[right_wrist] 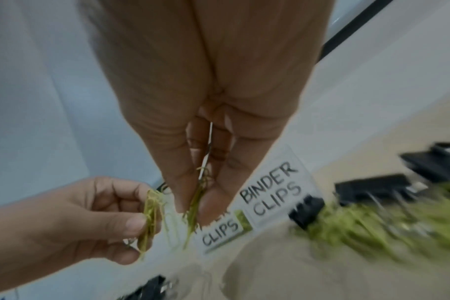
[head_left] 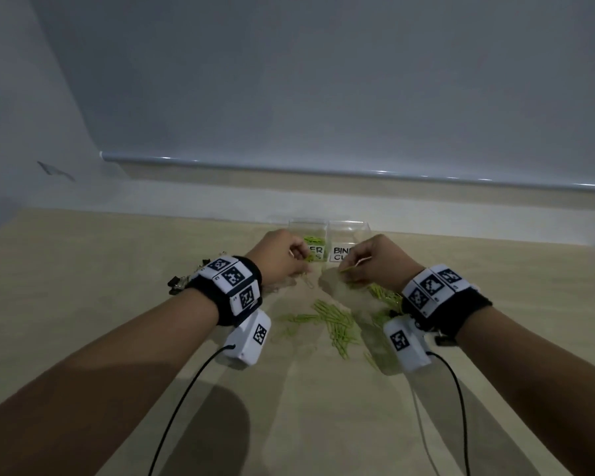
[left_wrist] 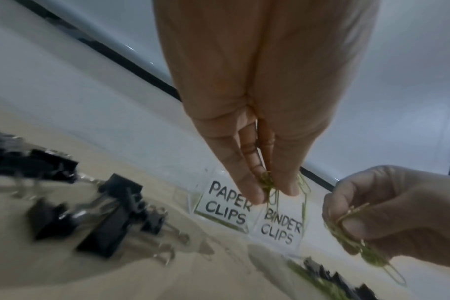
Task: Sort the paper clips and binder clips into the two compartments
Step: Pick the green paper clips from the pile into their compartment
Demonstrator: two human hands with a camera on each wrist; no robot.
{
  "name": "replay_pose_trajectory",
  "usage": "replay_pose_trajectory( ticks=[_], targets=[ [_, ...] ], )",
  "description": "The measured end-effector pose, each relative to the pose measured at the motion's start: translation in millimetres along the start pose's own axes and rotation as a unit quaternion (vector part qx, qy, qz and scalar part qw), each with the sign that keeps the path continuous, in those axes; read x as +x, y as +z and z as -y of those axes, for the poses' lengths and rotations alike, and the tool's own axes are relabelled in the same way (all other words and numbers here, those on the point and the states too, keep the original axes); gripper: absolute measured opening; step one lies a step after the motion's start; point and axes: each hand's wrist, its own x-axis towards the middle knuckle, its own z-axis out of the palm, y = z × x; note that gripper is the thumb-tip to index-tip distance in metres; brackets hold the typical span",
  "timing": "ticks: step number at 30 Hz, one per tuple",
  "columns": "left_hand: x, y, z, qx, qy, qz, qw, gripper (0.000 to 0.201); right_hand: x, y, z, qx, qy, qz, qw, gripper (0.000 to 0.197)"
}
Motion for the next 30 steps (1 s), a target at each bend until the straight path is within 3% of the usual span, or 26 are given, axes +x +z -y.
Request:
replay_pose_trajectory(
  ticks=[7, 11, 14, 17, 19, 21, 25, 27, 29, 30],
  targets=[
    [60, -12, -10, 0.046, -0.033, -0.126, 0.990, 0.017, 56, -15, 47, -0.003, -0.038, -0.083, 0.996, 0.002],
    [76, -6, -3, 0.095, -0.072, -0.101, 0.988, 0.018, 91, 1, 51, -0.140, -0.031, -0.125, 0.982, 0.006],
    [73, -11, 3, 0.081, -0.071, -0.101, 0.989, 0.033, 97, 13, 48, -0.218, -0.030, -0.091, 0.971, 0.013],
    [50, -18, 4, 0.072, -0.035, -0.100, 0.992, 0.029, 85, 14, 43, -0.236, -0.061, -0.064, 0.968, 0.026],
    [24, -19, 4, 0.085, -0.021, -0.058, 0.994, 0.023, 69, 11, 40, -0.229, -0.083, -0.066, 0.968, 0.024],
    [-5, -16, 5, 0.114, -0.030, 0.028, 0.993, 0.025, 51, 10, 35, -0.235, -0.108, -0.048, 0.965, 0.022],
    [-50, 0, 6, 0.248, -0.080, 0.181, 0.948, 0.064, 8, 24, 26, -0.270, -0.120, 0.088, 0.951, 0.022],
    [-60, 9, 2, 0.280, -0.088, 0.209, 0.933, 0.081, -10, 36, 24, -0.336, -0.124, 0.166, 0.919, 0.024],
    [-64, 20, -4, 0.293, -0.080, 0.202, 0.931, 0.080, -21, 43, 21, -0.413, -0.145, 0.207, 0.875, 0.028],
    [-66, 26, -7, 0.292, -0.074, 0.189, 0.935, 0.075, -25, 45, 18, -0.424, -0.156, 0.208, 0.867, 0.028]
  ],
)
